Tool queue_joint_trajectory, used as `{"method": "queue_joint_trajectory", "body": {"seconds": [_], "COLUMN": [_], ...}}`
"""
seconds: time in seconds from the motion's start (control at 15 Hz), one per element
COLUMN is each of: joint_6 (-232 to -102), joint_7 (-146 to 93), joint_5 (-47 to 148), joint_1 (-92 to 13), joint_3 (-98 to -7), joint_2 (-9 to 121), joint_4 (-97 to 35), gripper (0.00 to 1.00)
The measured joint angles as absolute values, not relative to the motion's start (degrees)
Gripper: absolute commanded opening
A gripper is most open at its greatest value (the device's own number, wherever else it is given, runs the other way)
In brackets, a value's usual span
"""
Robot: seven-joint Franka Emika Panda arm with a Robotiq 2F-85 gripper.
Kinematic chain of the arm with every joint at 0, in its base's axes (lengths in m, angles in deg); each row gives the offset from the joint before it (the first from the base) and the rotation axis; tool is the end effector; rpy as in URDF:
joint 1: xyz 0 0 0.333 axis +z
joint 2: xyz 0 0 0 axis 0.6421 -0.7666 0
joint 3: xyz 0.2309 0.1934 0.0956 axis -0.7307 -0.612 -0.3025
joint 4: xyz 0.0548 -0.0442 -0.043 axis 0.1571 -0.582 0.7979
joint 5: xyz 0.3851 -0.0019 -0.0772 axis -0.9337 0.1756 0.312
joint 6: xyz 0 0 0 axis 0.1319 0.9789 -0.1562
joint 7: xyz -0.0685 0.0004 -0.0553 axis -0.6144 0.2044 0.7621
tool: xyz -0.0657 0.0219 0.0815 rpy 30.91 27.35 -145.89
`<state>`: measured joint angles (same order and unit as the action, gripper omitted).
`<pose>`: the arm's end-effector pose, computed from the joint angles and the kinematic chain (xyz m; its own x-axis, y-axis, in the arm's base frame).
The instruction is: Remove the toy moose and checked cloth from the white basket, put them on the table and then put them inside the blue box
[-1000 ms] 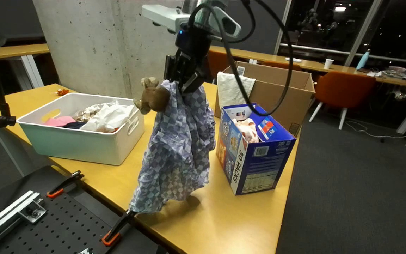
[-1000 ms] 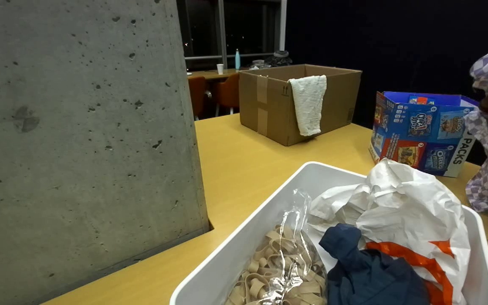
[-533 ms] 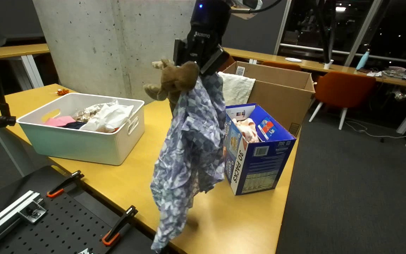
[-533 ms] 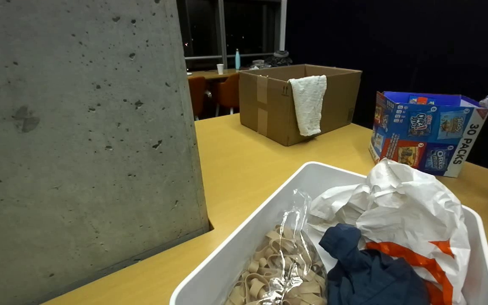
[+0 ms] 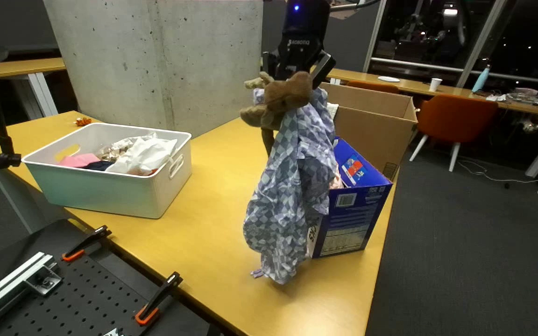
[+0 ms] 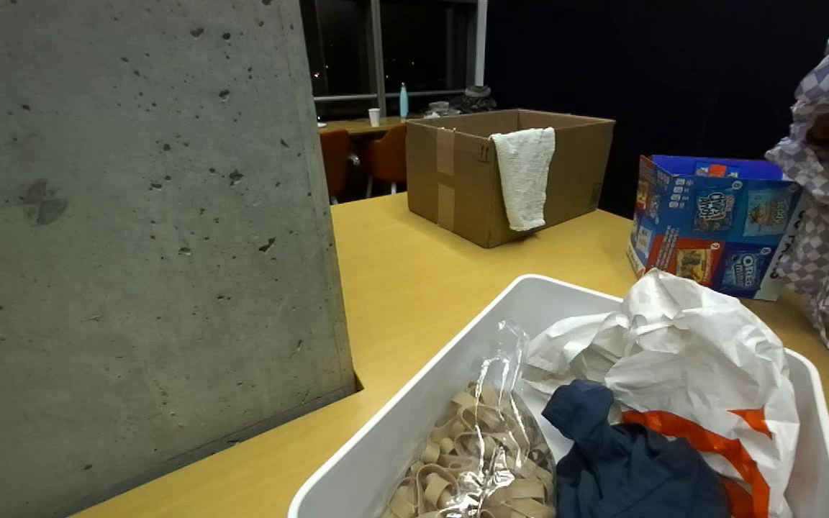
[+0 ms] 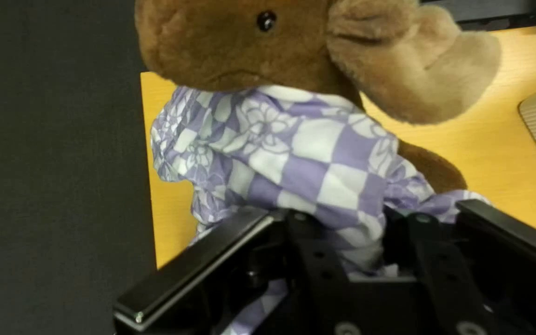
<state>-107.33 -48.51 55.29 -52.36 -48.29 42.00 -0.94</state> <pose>0.6288 -0.2304 0.5055 0.9381 -0.0785 -0.3373 -0.0437 -0.9930 0.1097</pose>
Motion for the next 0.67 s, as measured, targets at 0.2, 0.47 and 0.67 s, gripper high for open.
{"method": "queue_joint_trajectory", "body": {"seconds": [0.2, 0.47, 0.67], "joint_6": [-105.38, -102.43, -100.21], "joint_7": [-51.49, -55.87, -56.24], "joint_5": [57.24, 58.8, 60.16], "joint_1": [-52.6, -53.14, -53.16], "joint_3": [-47.93, -47.42, -46.92], "joint_2": [38.81, 34.23, 29.13], "joint_4": [6.9, 16.77, 23.28], "gripper": [0.05, 0.05, 0.05]}}
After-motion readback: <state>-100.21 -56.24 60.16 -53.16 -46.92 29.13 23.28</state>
